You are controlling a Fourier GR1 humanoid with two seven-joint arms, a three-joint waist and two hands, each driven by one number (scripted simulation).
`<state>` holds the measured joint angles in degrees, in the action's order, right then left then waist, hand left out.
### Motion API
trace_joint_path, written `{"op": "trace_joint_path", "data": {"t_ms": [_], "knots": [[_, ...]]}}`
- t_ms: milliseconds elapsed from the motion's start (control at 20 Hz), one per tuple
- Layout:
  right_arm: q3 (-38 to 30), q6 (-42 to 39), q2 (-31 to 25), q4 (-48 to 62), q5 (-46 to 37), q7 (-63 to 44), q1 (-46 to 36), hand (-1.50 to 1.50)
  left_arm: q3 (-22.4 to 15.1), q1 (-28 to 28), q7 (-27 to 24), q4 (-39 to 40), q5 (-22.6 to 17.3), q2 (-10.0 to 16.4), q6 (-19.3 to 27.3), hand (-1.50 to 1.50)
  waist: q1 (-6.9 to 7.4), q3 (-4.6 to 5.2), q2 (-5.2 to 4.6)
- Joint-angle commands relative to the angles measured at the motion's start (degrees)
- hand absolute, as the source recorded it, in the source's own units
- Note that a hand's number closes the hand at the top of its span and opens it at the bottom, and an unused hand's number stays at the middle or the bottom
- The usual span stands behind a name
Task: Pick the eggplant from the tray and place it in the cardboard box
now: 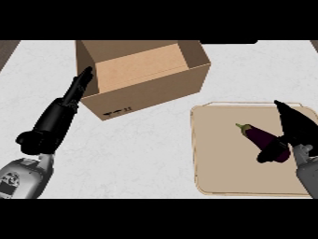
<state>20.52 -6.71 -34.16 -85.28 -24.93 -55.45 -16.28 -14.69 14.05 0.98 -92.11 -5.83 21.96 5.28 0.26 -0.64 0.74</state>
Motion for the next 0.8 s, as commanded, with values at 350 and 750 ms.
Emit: {"op": "trace_joint_path", "data": {"t_ms": [350,750], "knots": [[0.8,-2.8,3.3,3.7,-1.9,0.0,-0.2,-1.50,-1.4,-0.4,2.1,6.0,-0.3,-4.2,-2.5,0.00,-0.84,0.66,-0.94],[0.0,0.4,4.6,12.0,-6.4,4.4,0.0,-1.50,-1.5,-1.6,2.2,4.1,0.5,-5.1,-4.1,0.00,-0.31,0.62,-0.94]]}}
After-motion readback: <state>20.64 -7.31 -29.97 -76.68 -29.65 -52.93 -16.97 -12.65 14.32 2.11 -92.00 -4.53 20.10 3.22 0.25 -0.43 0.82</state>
